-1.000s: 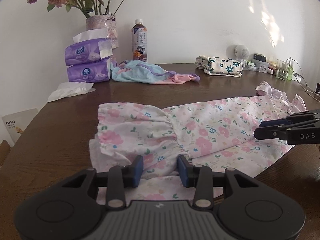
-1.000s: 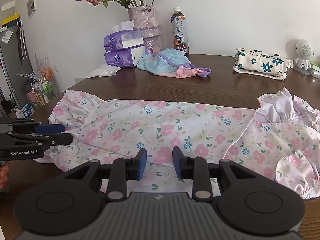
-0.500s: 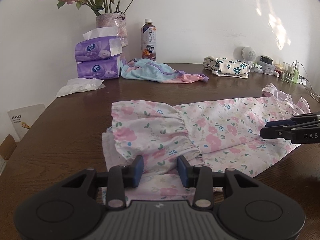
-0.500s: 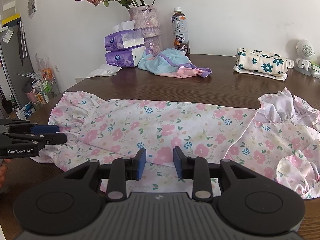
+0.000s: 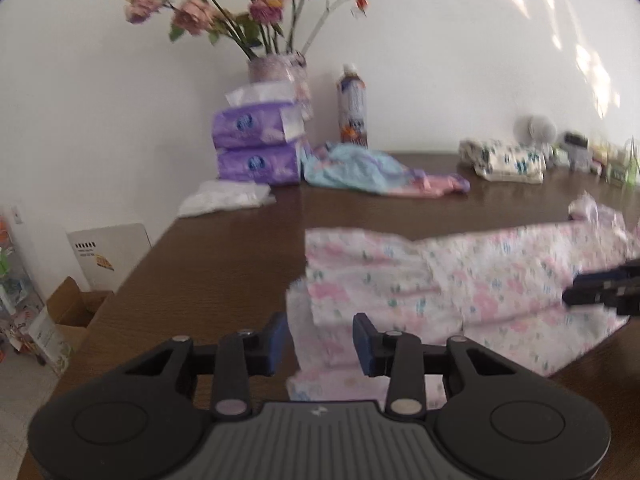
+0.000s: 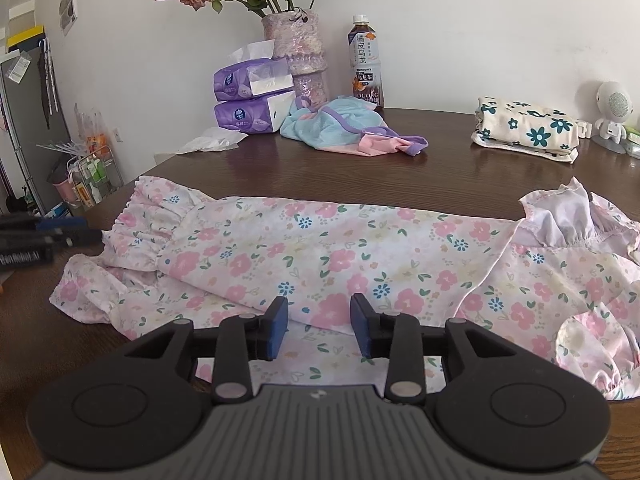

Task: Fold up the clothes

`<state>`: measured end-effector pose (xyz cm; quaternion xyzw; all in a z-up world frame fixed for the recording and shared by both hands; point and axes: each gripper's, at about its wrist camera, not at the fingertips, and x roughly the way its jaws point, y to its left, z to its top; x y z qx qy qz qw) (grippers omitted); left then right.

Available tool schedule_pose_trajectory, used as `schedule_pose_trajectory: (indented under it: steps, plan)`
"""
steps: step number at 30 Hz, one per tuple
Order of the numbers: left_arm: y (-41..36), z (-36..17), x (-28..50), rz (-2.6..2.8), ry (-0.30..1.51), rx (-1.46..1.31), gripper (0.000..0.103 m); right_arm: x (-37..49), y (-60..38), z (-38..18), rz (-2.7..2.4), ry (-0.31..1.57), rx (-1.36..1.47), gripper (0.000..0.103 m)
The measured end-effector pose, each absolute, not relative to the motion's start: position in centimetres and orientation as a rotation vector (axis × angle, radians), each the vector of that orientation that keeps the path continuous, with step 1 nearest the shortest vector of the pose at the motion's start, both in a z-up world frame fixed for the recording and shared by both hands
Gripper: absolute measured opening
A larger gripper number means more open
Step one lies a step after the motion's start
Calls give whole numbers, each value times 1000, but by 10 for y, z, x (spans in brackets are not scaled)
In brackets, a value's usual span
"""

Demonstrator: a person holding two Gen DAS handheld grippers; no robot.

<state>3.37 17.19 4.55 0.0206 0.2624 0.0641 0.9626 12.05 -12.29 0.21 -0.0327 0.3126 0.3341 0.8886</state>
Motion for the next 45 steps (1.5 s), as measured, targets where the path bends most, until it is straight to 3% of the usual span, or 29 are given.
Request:
schedule_pose_trajectory:
  steps: [4, 14, 23, 30, 45]
  plan:
    - [160, 64, 36, 68, 458, 21, 50, 121, -124, 2, 697, 652, -57, 35]
    - [103, 38, 89, -129, 554, 27, 50, 121, -123, 3, 693, 650, -68, 35]
    - [95, 14, 104, -140, 625, 43, 50, 121, -124, 4, 697, 652, -58, 35]
    - [91, 11, 104, -149, 633, 74, 57, 121, -123, 4, 699, 653, -55, 36]
    - [93, 12, 104, -159, 633, 61, 58, 121, -123, 4, 698, 653, -56, 36]
